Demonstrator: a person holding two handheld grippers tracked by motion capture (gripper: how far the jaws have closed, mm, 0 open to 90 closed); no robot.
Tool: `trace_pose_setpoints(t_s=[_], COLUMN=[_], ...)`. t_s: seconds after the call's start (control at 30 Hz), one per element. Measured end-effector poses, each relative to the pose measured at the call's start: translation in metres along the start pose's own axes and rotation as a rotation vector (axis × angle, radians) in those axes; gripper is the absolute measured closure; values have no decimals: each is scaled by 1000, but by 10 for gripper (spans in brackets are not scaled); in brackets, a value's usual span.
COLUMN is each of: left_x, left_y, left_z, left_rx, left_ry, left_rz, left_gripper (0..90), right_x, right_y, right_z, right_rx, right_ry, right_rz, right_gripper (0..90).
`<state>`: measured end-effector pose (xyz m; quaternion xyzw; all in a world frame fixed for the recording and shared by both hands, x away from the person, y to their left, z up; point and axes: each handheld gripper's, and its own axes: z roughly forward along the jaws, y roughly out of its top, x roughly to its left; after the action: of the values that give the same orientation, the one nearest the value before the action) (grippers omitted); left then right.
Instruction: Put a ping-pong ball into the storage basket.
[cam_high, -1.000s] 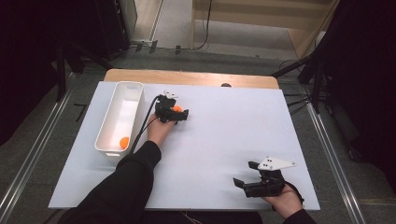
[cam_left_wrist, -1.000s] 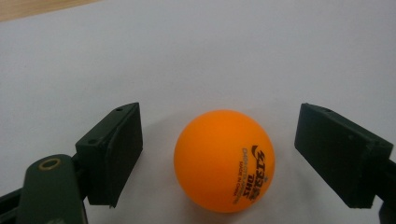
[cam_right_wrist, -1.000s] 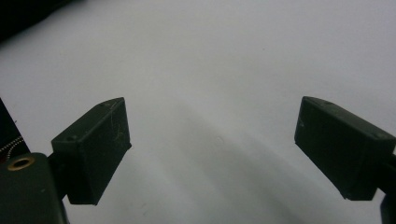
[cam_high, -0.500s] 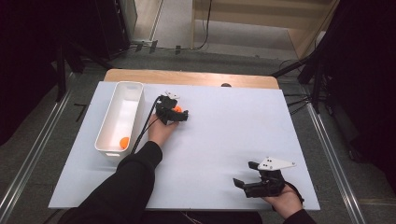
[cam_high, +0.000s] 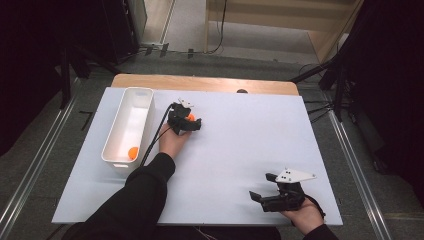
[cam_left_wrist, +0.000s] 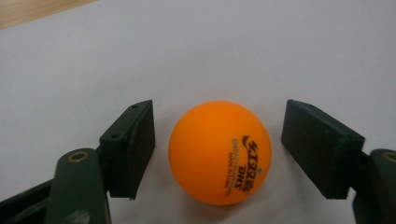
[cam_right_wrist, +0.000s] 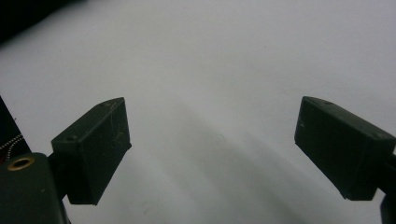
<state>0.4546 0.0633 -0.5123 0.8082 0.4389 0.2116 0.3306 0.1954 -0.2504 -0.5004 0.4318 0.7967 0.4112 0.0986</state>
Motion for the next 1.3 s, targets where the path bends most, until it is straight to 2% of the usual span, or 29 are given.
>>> trace_pose_setpoints(t_s=[0.43,0.5,0.6,0.77,1.3], left_x=[0,0,0,-1,-1], left_y=[-1,-1,-2,-2,-2], left_z=[-1,-2,-3,-4,-5], left_rx=[1,-7,-12,-16,-17], left_ry=[-1,3,13,11,2], left_rz=[-15,-18,-25,-12,-20], left_gripper=[337,366,456,505,512], right_x=[0,0,0,0,0], right_y=[0,0,0,0,-1], right_z=[0,0,0,1,0], right_rx=[-1,-1,-2,-2,-3], right_ry=[-2,-2,-1,-1,-1], right_rz=[-2,-3,-6,-9,-6], right_gripper=[90,91,91,91,91])
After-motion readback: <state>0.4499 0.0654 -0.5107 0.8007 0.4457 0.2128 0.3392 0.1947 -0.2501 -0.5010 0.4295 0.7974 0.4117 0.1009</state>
